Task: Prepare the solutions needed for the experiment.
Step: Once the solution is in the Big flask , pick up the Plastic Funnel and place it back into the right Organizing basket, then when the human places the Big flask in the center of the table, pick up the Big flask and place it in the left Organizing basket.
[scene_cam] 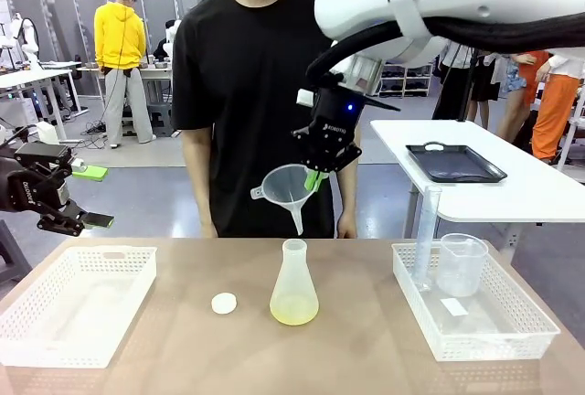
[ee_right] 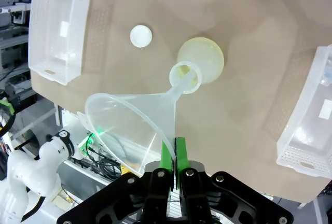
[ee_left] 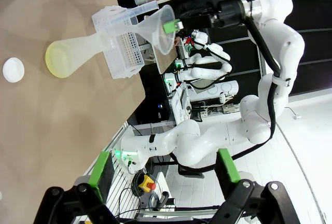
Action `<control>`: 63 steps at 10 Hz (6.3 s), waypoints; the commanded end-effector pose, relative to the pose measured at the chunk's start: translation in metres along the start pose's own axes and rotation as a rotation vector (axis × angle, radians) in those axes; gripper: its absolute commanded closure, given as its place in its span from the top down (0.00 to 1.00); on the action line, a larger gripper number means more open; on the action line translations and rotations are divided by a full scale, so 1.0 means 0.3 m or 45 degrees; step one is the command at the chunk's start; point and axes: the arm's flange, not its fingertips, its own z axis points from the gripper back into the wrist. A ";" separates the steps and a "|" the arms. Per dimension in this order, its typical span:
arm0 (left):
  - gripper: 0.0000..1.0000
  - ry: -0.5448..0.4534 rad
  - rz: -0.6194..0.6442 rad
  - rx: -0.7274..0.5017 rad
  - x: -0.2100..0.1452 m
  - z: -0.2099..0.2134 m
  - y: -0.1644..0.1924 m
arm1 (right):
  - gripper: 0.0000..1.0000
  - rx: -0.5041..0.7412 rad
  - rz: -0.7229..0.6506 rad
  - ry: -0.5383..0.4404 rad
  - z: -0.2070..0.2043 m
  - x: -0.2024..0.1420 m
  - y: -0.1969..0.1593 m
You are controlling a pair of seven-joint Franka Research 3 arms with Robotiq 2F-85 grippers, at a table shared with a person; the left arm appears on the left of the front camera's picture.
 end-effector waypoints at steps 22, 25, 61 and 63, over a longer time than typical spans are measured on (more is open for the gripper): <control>1.00 -0.003 -0.007 -0.023 0.003 0.001 -0.008 | 0.04 0.185 -0.291 0.061 0.114 -0.287 -0.735; 1.00 -0.003 -0.007 -0.023 0.003 0.001 -0.008 | 0.04 0.091 -0.518 0.129 0.023 -0.366 -0.941; 1.00 -0.003 -0.007 -0.023 0.003 0.001 -0.008 | 0.44 0.832 -0.538 -0.041 0.001 -0.511 -0.965; 1.00 -0.003 -0.007 -0.023 0.003 0.001 -0.008 | 0.44 1.073 -0.345 -0.102 0.021 -0.557 -0.941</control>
